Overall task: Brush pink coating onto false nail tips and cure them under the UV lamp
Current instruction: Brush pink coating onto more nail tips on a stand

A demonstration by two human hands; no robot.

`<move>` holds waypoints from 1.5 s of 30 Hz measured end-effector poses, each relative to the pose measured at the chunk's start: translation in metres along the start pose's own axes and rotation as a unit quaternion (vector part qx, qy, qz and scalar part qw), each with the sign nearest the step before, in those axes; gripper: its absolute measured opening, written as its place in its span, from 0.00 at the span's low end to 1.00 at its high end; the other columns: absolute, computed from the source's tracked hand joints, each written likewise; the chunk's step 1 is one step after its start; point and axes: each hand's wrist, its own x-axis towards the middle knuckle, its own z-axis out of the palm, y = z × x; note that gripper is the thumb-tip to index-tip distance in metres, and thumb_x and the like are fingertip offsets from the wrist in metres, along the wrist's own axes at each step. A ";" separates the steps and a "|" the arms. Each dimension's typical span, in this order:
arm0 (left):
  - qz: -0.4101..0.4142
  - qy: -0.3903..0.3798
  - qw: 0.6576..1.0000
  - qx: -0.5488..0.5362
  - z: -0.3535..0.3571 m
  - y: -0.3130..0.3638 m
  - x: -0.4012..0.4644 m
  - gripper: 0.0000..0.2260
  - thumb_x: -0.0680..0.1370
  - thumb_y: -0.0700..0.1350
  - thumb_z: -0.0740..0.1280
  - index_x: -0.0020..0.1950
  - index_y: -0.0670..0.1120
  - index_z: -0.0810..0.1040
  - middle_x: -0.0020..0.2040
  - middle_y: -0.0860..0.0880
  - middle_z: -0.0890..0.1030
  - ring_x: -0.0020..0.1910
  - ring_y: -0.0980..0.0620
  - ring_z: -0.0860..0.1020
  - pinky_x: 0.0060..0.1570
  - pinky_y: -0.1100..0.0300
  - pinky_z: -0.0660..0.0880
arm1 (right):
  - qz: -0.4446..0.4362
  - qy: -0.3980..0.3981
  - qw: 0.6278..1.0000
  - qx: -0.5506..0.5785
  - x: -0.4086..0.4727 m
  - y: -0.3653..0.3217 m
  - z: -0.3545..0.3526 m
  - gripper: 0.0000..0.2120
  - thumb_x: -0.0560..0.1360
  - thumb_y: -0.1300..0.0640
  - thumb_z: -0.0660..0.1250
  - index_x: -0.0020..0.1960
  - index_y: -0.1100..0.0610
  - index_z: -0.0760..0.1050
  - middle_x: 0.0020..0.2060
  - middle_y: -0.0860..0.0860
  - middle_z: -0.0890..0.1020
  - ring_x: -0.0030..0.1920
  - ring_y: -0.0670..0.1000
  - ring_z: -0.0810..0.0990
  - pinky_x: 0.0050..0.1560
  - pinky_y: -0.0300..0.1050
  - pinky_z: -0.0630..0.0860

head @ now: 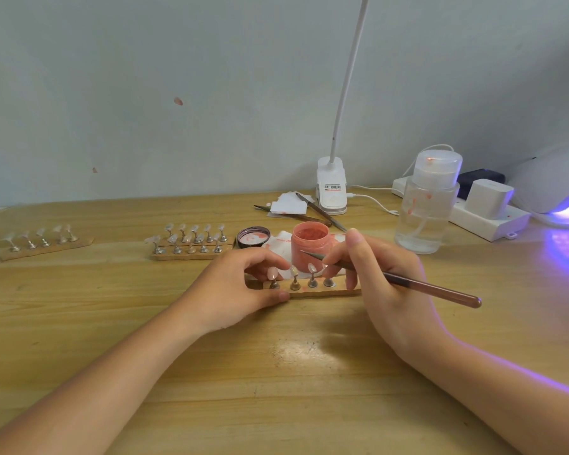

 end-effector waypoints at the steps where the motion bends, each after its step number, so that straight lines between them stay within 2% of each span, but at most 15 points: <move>1: -0.005 -0.007 1.000 -0.002 0.000 0.001 0.000 0.14 0.66 0.40 0.75 0.43 0.57 0.77 0.35 0.56 0.75 0.39 0.64 0.75 0.40 0.79 0.67 | 0.003 0.001 1.000 0.000 0.000 0.000 0.000 0.19 0.77 0.52 0.55 0.34 0.60 0.78 0.31 0.52 0.80 0.33 0.43 0.76 0.38 0.34 0.69; 3: -0.013 -0.008 1.000 -0.008 0.001 0.001 -0.001 0.12 0.66 0.43 0.75 0.43 0.56 0.78 0.36 0.55 0.75 0.41 0.61 0.76 0.40 0.78 0.67 | 0.009 0.002 1.000 0.002 0.000 0.001 0.000 0.19 0.77 0.51 0.55 0.34 0.58 0.78 0.31 0.51 0.80 0.33 0.43 0.76 0.37 0.34 0.69; 6: -0.011 0.022 1.000 -0.007 0.006 0.004 -0.002 0.09 0.66 0.48 0.75 0.40 0.56 0.78 0.36 0.54 0.76 0.39 0.65 0.73 0.38 0.78 0.67 | 0.008 0.004 1.000 0.008 0.000 0.001 0.000 0.19 0.77 0.51 0.56 0.34 0.57 0.77 0.30 0.50 0.80 0.32 0.43 0.76 0.37 0.32 0.69; 11: 0.006 0.058 0.998 -0.013 0.015 0.004 -0.002 0.06 0.67 0.45 0.75 0.39 0.50 0.79 0.40 0.43 0.79 0.39 0.53 0.74 0.41 0.67 0.69 | 0.011 0.008 1.000 0.018 0.001 0.000 0.001 0.19 0.76 0.51 0.56 0.33 0.57 0.78 0.30 0.50 0.80 0.31 0.42 0.76 0.36 0.31 0.69; 13: 0.011 0.067 0.998 -0.011 0.017 0.003 -0.002 0.06 0.68 0.43 0.75 0.38 0.51 0.78 0.40 0.42 0.78 0.36 0.56 0.72 0.40 0.65 0.69 | 0.012 0.009 1.000 0.021 0.001 0.001 0.001 0.19 0.76 0.51 0.56 0.33 0.57 0.77 0.30 0.50 0.80 0.31 0.42 0.76 0.36 0.31 0.69; 16: 0.016 0.078 0.997 -0.011 0.020 0.002 -0.003 0.08 0.68 0.42 0.74 0.36 0.52 0.77 0.38 0.43 0.77 0.33 0.61 0.69 0.39 0.67 0.68 | 0.010 0.010 1.000 0.019 0.001 0.001 0.001 0.19 0.77 0.51 0.56 0.33 0.56 0.77 0.30 0.51 0.80 0.31 0.42 0.76 0.35 0.32 0.69; 19: 0.021 0.088 0.996 -0.007 0.022 0.002 -0.004 0.09 0.68 0.41 0.74 0.35 0.53 0.76 0.37 0.44 0.77 0.33 0.61 0.69 0.37 0.69 0.67 | 0.005 0.012 1.000 0.019 0.001 0.002 0.001 0.19 0.77 0.52 0.56 0.32 0.56 0.77 0.30 0.51 0.80 0.31 0.43 0.76 0.35 0.31 0.69; 23: 0.021 0.098 0.995 0.000 0.022 0.000 -0.005 0.09 0.68 0.42 0.74 0.35 0.54 0.76 0.33 0.51 0.73 0.33 0.61 0.70 0.35 0.72 0.66 | 0.005 0.011 1.000 0.019 0.001 0.004 0.002 0.18 0.77 0.52 0.56 0.32 0.55 0.77 0.29 0.50 0.80 0.30 0.42 0.76 0.35 0.31 0.69; 25: 0.021 0.099 0.995 0.002 0.023 0.000 -0.005 0.09 0.68 0.43 0.74 0.35 0.54 0.76 0.33 0.52 0.73 0.33 0.61 0.70 0.35 0.68 0.67 | 0.004 0.011 1.000 0.018 0.001 0.004 0.001 0.18 0.77 0.52 0.56 0.32 0.55 0.77 0.29 0.50 0.80 0.31 0.42 0.76 0.35 0.32 0.69; 29: 0.016 0.094 0.995 0.009 0.022 0.000 -0.006 0.07 0.68 0.45 0.73 0.36 0.53 0.76 0.34 0.52 0.75 0.37 0.53 0.74 0.42 0.53 0.73 | 0.007 0.010 1.000 0.018 0.001 0.004 0.001 0.19 0.77 0.52 0.56 0.33 0.55 0.77 0.29 0.50 0.80 0.31 0.42 0.76 0.35 0.31 0.69; 30: 0.014 0.094 0.995 0.009 0.022 0.000 -0.007 0.07 0.69 0.45 0.73 0.36 0.53 0.76 0.34 0.53 0.75 0.37 0.53 0.74 0.41 0.53 0.73 | 0.007 0.010 1.000 0.019 0.001 0.004 0.001 0.19 0.77 0.52 0.56 0.33 0.55 0.77 0.29 0.50 0.80 0.31 0.42 0.76 0.35 0.31 0.69; 34: 0.030 0.096 0.995 0.026 0.023 0.002 -0.009 0.07 0.69 0.45 0.72 0.36 0.54 0.76 0.35 0.54 0.75 0.36 0.59 0.72 0.37 0.64 0.69 | 0.009 0.010 1.000 0.022 0.001 0.002 0.001 0.18 0.77 0.52 0.56 0.33 0.56 0.77 0.30 0.51 0.81 0.31 0.42 0.76 0.35 0.31 0.69; 39: 0.081 0.110 0.989 0.063 0.023 0.005 -0.012 0.10 0.70 0.41 0.71 0.36 0.56 0.75 0.40 0.53 0.79 0.43 0.57 0.74 0.45 0.62 0.69 | 0.006 0.017 1.000 0.016 0.001 -0.001 0.001 0.18 0.76 0.52 0.56 0.33 0.57 0.78 0.29 0.48 0.80 0.31 0.41 0.76 0.36 0.29 0.69; 42: 0.106 0.141 0.984 0.026 0.023 0.009 -0.014 0.13 0.69 0.38 0.72 0.36 0.56 0.75 0.43 0.59 0.80 0.47 0.60 0.76 0.46 0.70 0.68 | 0.006 0.028 1.000 0.006 0.002 -0.002 -0.001 0.17 0.76 0.53 0.56 0.35 0.56 0.78 0.29 0.45 0.79 0.32 0.41 0.76 0.37 0.30 0.68; 45: 0.118 0.163 0.979 -0.031 0.022 0.012 -0.016 0.10 0.69 0.37 0.72 0.36 0.51 0.76 0.45 0.60 0.80 0.47 0.65 0.77 0.47 0.78 0.65 | 0.014 0.043 0.999 0.001 0.003 -0.002 -0.002 0.17 0.77 0.51 0.58 0.35 0.55 0.77 0.31 0.47 0.80 0.32 0.41 0.75 0.37 0.32 0.69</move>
